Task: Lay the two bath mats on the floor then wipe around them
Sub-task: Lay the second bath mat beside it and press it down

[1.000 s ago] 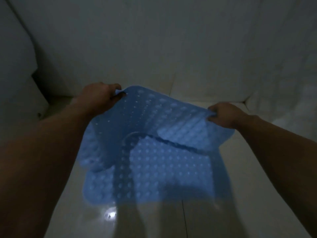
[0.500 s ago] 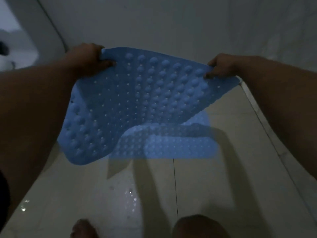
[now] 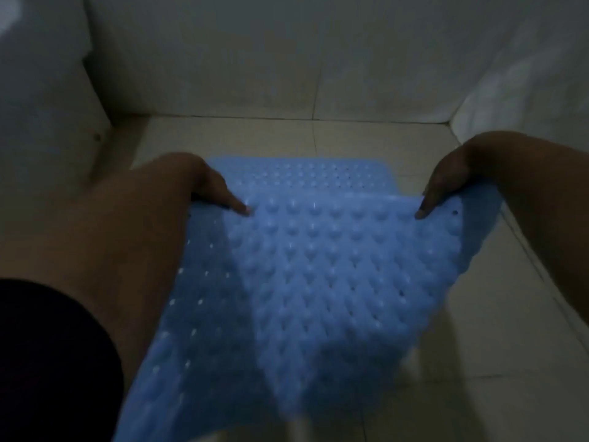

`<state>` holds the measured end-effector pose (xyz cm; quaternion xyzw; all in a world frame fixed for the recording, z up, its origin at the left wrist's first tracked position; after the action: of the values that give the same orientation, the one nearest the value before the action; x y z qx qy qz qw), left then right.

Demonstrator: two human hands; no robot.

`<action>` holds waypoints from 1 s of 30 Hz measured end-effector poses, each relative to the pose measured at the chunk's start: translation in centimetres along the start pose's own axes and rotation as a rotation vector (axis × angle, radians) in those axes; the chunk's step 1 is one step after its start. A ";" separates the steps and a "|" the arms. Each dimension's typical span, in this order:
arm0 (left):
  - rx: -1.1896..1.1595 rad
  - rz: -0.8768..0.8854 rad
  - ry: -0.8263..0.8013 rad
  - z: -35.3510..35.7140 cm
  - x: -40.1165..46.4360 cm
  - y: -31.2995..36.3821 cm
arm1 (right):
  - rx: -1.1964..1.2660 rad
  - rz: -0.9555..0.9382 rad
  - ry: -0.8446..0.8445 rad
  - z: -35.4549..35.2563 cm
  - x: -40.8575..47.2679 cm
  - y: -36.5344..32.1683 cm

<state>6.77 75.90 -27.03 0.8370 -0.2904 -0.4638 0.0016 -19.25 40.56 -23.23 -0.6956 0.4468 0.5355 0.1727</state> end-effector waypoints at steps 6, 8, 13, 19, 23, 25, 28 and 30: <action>0.274 0.034 0.348 10.0 5.9 -3.4 | -0.199 -0.185 0.725 7.0 5.9 -6.4; 0.331 -0.024 0.552 13.6 5.6 -4.9 | -0.018 -0.126 0.826 11.4 8.7 -8.0; 0.218 -0.012 0.477 23.4 6.7 -6.9 | 0.426 -0.036 0.571 26.5 15.0 -9.3; 0.153 0.057 0.526 29.8 7.2 -8.7 | 0.506 0.018 0.636 31.6 16.4 -8.4; 0.182 0.099 0.559 31.2 6.6 -9.0 | 0.499 0.023 0.657 33.2 16.3 -7.9; 0.196 0.089 0.531 31.1 6.6 -8.9 | 0.504 0.026 0.657 33.4 16.2 -7.7; 0.202 0.073 0.484 30.9 6.8 -8.8 | 0.504 0.033 0.641 33.0 16.3 -7.6; 0.202 0.065 0.471 30.8 6.7 -8.8 | 0.495 0.035 0.634 32.8 16.2 -7.7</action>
<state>-10.29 88.15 -52.15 0.9081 -0.3536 -0.2241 0.0004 -32.02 61.21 -51.69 -0.7559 0.6052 0.1736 0.1794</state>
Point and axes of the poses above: each hand's wrist, its own x-axis towards the middle knuckle, its own z-axis out of the palm, y = z × x, the point moved 6 cm from there along x, towards the middle knuckle, and after that the axes turned 8 degrees about z, right-handed, at the moved point
